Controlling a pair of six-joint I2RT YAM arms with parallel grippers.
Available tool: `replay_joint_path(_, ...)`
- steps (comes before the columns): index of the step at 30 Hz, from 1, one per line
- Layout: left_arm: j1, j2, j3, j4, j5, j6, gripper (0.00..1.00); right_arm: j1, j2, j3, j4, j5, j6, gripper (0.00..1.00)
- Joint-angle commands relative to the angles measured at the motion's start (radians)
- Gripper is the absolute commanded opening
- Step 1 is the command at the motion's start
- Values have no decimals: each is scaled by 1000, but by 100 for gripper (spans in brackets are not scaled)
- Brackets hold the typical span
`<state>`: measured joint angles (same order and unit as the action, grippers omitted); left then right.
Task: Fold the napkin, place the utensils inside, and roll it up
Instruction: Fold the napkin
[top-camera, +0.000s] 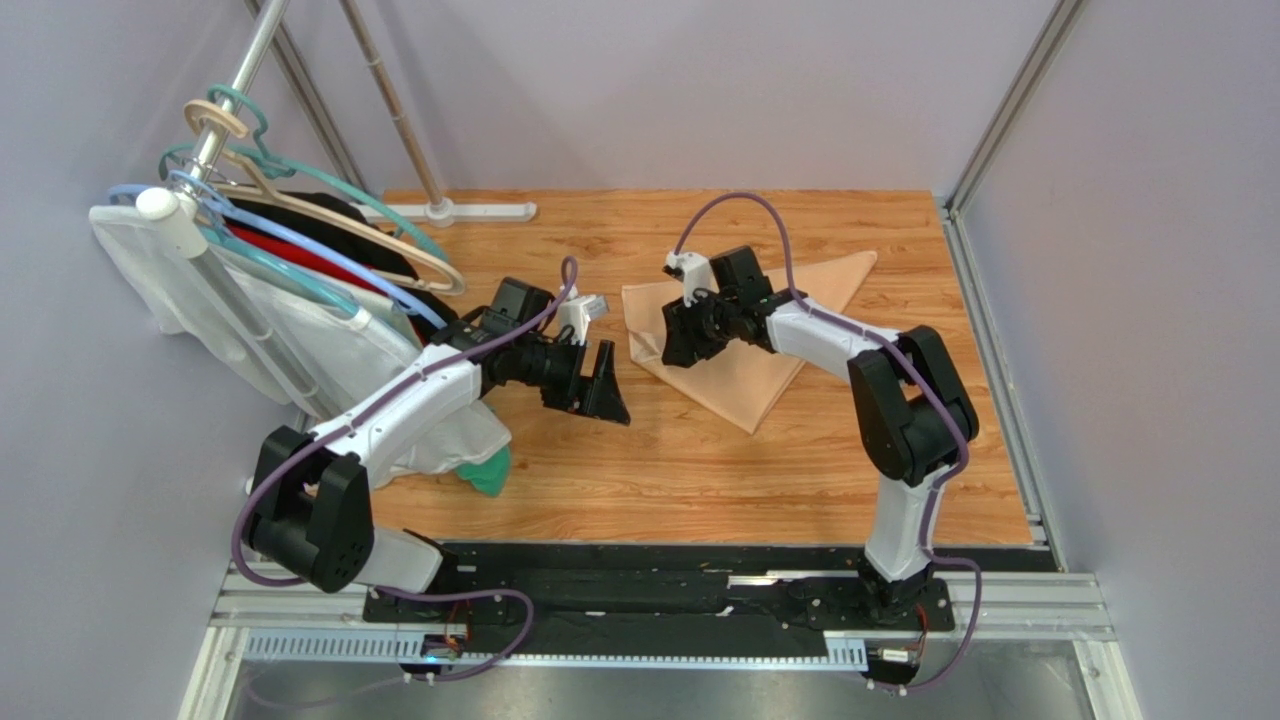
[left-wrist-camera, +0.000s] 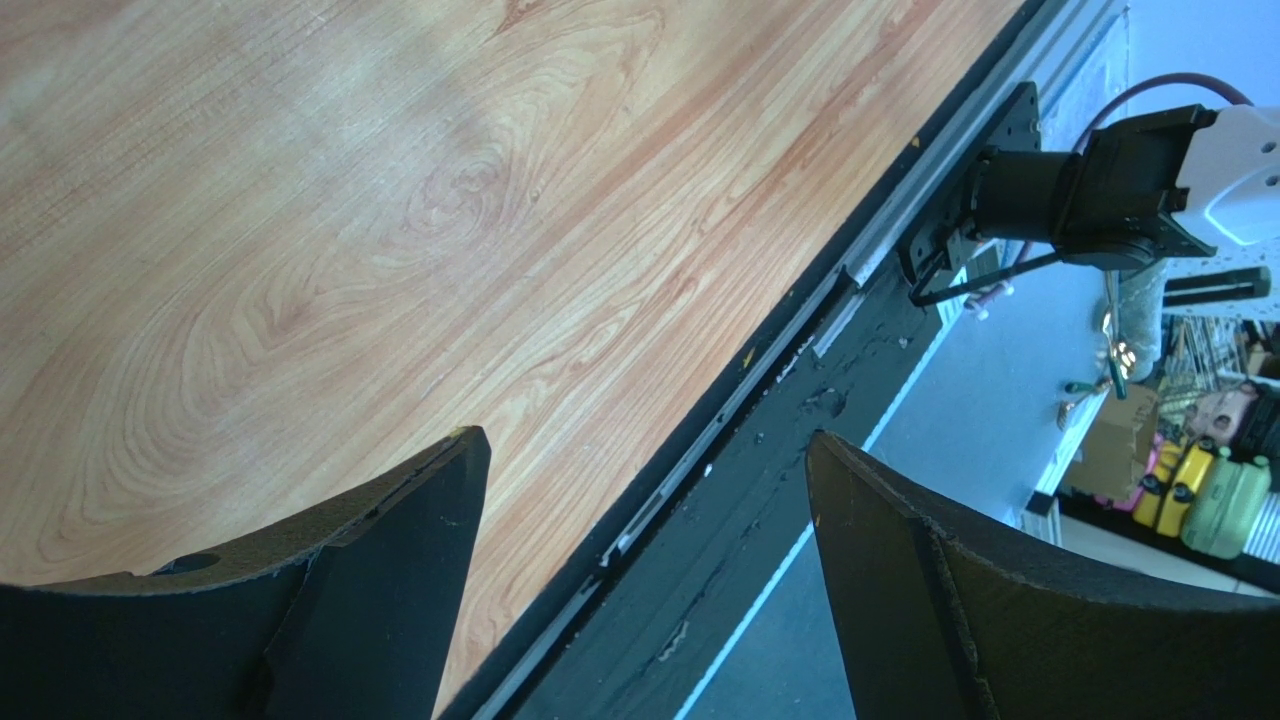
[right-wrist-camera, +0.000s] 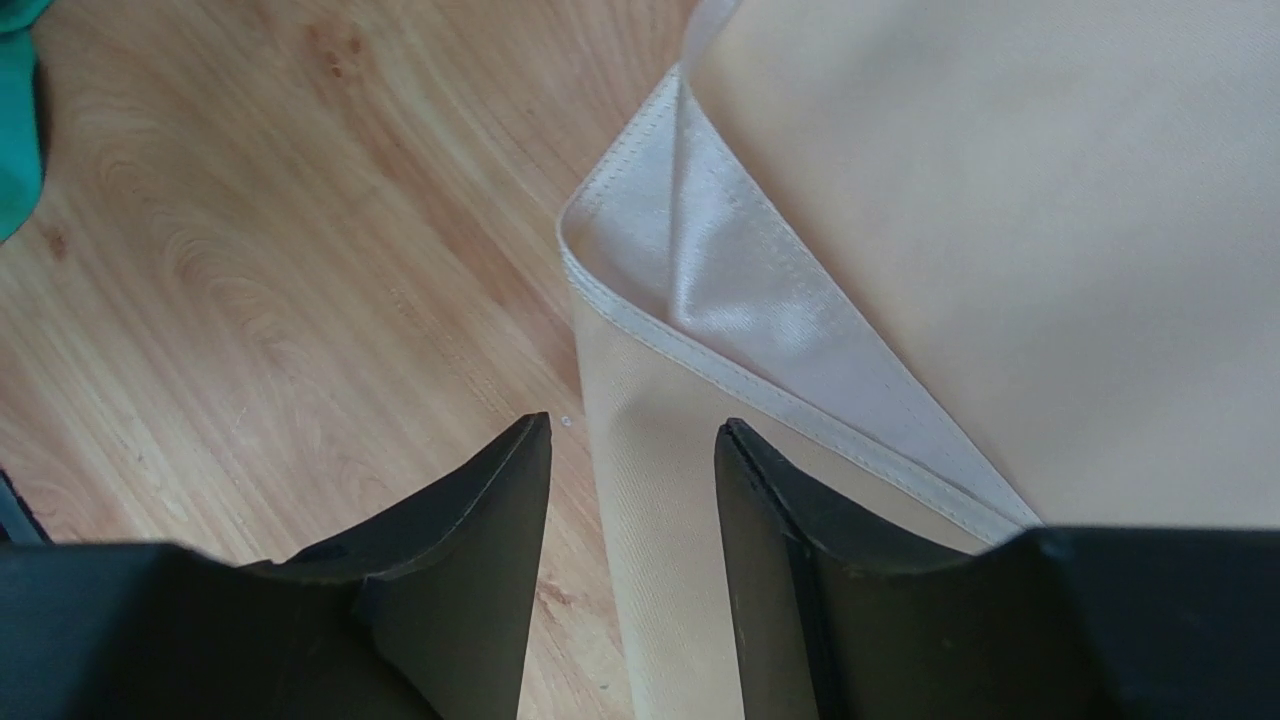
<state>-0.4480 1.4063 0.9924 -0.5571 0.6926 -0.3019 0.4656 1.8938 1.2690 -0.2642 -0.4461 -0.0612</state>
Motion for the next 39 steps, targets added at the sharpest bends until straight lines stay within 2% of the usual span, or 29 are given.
replay_joint_path(1, 37, 16, 9, 10, 18, -3, 87, 4, 45, 81, 56, -114, -75, 49)
replay_joint_path(6, 37, 20, 11, 10, 18, -2, 87, 11, 131, 174, -32, -135, -130, 49)
replay_joint_path(27, 37, 34, 14, 6, 19, 0, 87, 18, 200, 224, -56, -166, -198, 48)
replay_joint_path(31, 37, 36, 12, 6, 19, 0, 87, 19, 214, 245, -76, -180, -198, 42)
replay_joint_path(35, 37, 37, 14, 6, 19, 0, 87, 18, 205, 236, -92, -177, -206, 30)
replay_joint_path(39, 37, 36, 14, 6, 21, 0, 87, 19, 197, 222, -102, -187, -213, 28)
